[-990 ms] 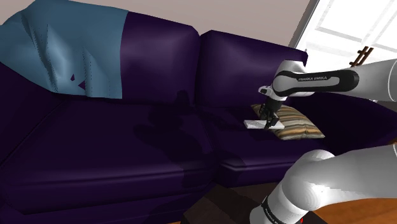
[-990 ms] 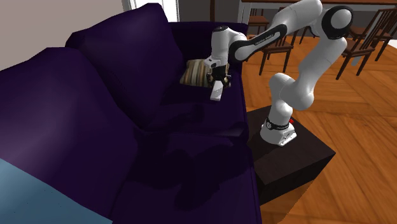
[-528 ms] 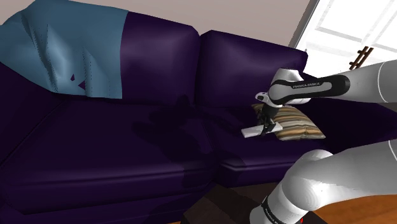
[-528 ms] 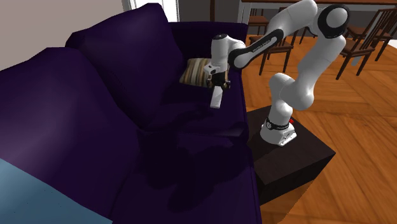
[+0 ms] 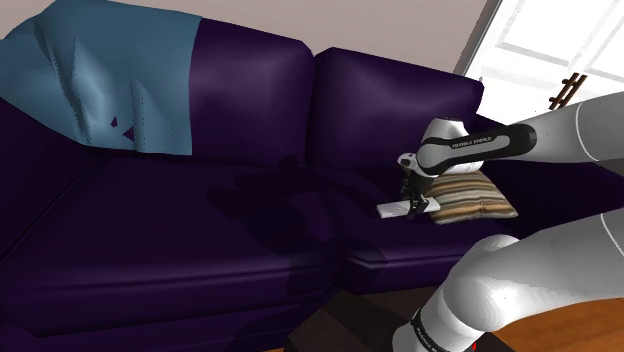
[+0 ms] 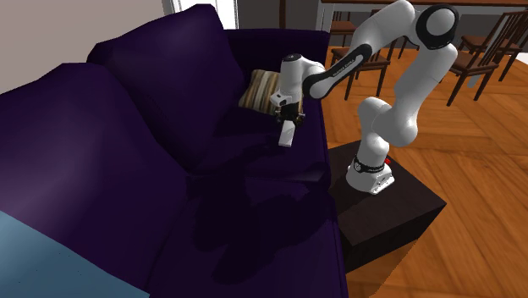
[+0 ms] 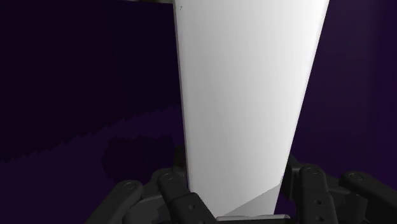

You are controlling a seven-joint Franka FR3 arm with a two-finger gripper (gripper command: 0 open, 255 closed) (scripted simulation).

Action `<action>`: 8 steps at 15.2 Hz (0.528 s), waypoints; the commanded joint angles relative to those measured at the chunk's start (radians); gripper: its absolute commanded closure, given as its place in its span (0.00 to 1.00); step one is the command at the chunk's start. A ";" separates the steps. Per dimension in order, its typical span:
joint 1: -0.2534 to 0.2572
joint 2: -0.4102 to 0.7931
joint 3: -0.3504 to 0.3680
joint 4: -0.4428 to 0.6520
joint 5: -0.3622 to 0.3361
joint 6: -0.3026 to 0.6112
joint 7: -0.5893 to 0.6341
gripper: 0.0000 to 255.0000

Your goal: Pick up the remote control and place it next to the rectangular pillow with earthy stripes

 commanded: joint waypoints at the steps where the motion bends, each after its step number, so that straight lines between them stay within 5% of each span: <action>1: 0.001 0.005 -0.003 -0.003 0.000 0.003 -0.001 1.00; 5: 0.001 0.005 -0.003 -0.003 0.000 0.003 -0.001 1.00; 6: 0.001 0.005 -0.002 -0.003 0.000 0.003 -0.001 0.00; 8: 0.000 0.005 -0.003 -0.004 0.000 0.003 -0.001 0.00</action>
